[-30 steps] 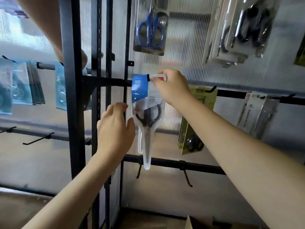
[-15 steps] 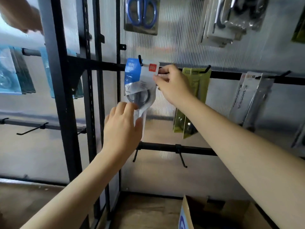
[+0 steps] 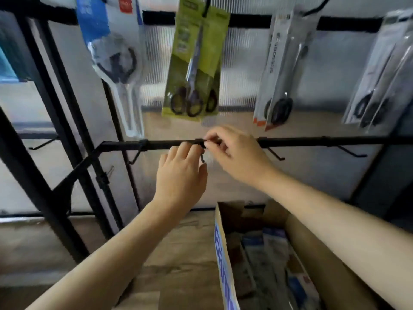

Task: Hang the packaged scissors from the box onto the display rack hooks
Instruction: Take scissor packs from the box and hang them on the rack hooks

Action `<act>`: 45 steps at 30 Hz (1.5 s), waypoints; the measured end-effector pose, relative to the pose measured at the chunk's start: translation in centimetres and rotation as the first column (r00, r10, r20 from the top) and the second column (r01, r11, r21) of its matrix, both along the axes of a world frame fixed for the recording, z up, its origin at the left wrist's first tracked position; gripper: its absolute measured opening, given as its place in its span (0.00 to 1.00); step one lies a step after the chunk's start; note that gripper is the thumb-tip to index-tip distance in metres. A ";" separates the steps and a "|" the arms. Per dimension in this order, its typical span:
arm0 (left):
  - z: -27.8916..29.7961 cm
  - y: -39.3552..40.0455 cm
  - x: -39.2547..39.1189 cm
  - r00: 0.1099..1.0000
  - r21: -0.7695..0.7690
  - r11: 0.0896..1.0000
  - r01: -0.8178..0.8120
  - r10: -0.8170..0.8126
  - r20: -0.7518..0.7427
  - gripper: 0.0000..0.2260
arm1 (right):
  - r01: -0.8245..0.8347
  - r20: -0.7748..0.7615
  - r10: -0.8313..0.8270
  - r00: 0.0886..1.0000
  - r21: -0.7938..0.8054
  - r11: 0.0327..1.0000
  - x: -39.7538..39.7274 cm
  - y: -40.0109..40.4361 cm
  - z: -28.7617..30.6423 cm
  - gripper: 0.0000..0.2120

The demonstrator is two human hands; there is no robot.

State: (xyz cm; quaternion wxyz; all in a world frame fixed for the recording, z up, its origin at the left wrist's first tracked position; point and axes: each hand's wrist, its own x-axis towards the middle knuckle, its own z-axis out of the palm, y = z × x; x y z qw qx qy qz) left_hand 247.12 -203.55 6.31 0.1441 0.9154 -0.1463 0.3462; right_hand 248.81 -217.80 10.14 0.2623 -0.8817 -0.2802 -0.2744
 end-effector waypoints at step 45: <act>-31.0 -18.1 10.2 0.413 0.394 0.878 0.273 0.263 -0.872 0.49 | 0.278 -0.689 -0.569 0.449 -0.497 0.822 5.2 -21.5 -35.7 0.31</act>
